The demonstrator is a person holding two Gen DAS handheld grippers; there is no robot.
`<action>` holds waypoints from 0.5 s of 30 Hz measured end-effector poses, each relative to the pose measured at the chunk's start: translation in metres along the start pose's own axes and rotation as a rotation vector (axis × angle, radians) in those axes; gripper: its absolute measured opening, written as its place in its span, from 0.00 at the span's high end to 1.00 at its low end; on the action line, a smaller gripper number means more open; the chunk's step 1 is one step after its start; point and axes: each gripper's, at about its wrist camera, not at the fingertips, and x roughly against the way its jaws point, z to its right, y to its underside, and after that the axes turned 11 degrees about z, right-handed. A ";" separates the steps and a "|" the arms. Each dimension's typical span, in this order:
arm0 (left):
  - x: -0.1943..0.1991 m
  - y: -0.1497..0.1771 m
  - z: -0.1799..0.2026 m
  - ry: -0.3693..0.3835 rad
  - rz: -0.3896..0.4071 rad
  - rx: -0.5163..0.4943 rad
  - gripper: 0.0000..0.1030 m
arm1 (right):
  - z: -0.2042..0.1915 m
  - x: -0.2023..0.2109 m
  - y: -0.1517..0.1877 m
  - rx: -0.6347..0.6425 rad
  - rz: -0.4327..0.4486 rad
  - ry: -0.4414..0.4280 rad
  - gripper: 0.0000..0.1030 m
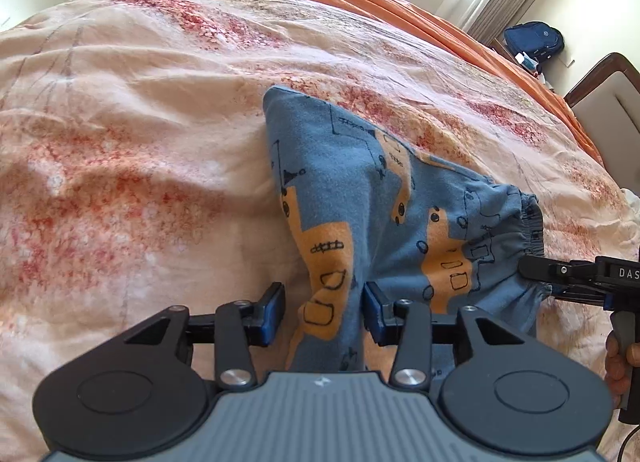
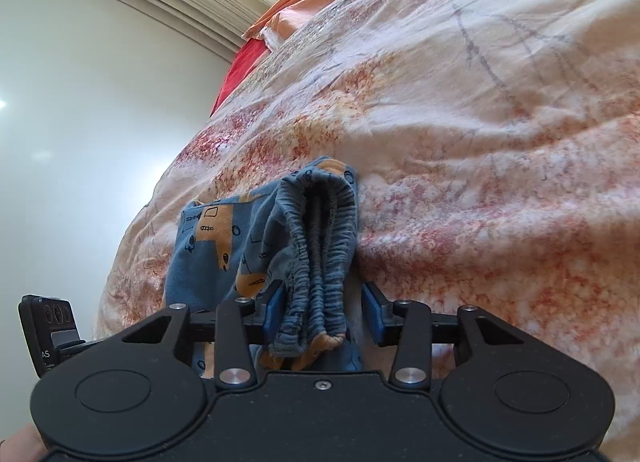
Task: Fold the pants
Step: 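Open both tools and release the folded bundle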
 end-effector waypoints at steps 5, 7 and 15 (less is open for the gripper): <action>0.022 0.022 0.007 -0.057 0.008 -0.012 0.36 | -0.021 0.029 0.024 0.086 0.078 0.076 0.32; 0.034 0.033 0.011 -0.068 0.019 -0.031 0.29 | -0.029 0.041 0.038 0.099 0.095 0.075 0.23; 0.089 0.075 0.023 -0.091 0.024 -0.057 0.18 | -0.068 0.075 0.087 0.171 0.105 0.098 0.13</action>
